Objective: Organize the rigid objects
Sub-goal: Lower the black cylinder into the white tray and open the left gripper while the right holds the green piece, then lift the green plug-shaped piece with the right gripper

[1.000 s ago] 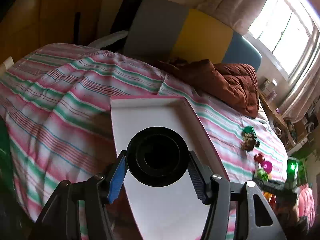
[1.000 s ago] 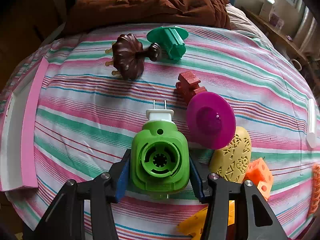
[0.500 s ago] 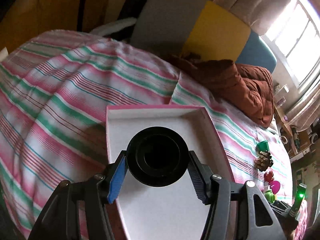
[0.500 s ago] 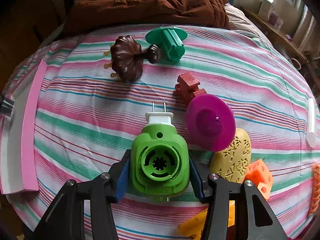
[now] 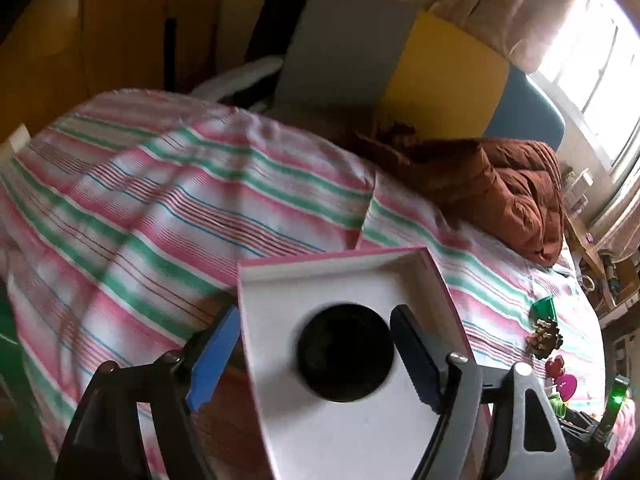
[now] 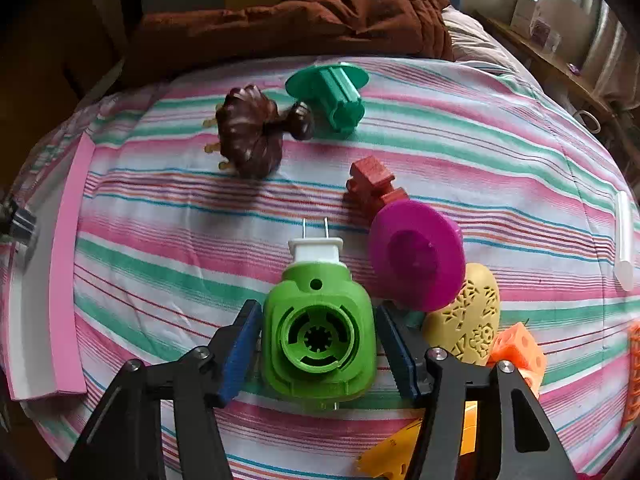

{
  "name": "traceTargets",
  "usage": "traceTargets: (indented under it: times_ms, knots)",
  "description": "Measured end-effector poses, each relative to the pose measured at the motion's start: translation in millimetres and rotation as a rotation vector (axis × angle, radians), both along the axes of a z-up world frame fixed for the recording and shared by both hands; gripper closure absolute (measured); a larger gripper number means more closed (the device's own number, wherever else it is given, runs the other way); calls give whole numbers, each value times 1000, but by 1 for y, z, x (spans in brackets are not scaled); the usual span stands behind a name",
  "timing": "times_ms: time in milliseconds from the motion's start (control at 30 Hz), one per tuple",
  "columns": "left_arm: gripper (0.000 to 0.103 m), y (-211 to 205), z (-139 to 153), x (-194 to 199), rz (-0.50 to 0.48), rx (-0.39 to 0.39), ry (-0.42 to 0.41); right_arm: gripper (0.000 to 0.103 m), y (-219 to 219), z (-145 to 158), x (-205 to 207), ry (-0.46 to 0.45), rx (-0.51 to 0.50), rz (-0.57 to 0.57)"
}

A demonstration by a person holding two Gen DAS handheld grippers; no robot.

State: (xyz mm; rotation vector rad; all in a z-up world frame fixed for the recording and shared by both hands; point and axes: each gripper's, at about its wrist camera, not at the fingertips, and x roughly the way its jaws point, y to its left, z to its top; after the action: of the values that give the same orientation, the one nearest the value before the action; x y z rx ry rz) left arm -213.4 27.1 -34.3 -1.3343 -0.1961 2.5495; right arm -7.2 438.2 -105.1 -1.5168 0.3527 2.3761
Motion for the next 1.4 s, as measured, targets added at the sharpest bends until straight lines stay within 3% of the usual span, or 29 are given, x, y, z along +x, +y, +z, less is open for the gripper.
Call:
traceTargets:
  times_ms: [333, 467, 600, 900, 1100, 1233, 1300, 1367, 1400]
  knots:
    - [24, 3, 25, 87, -23, -102, 148, 42, -5, 1, 0, 9, 21, 6]
    - [24, 13, 26, 124, -61, -130, 180, 49, -9, -2, -4, 0, 35, 22]
    - [24, 23, 31, 153, -105, -153, 215, 50, -12, -2, -4, 2, 39, 26]
    - [24, 31, 36, 182, -107, -227, 257, 50, -14, -7, -6, -7, 10, 18]
    - [24, 26, 34, 186, -85, -227, 247, 48, -15, -9, -8, -3, -1, 11]
    - [24, 26, 32, 187, -90, -236, 243, 40, -17, -12, -10, 0, -14, 13]
    - [24, 26, 32, 188, -96, -232, 238, 24, -19, -14, -11, 9, -40, 28]
    - [24, 27, 31, 189, -100, -232, 237, 2, -24, -20, -16, -10, -58, 80]
    - [24, 28, 31, 189, -101, -236, 238, 0, -30, -23, -18, -26, -45, 102]
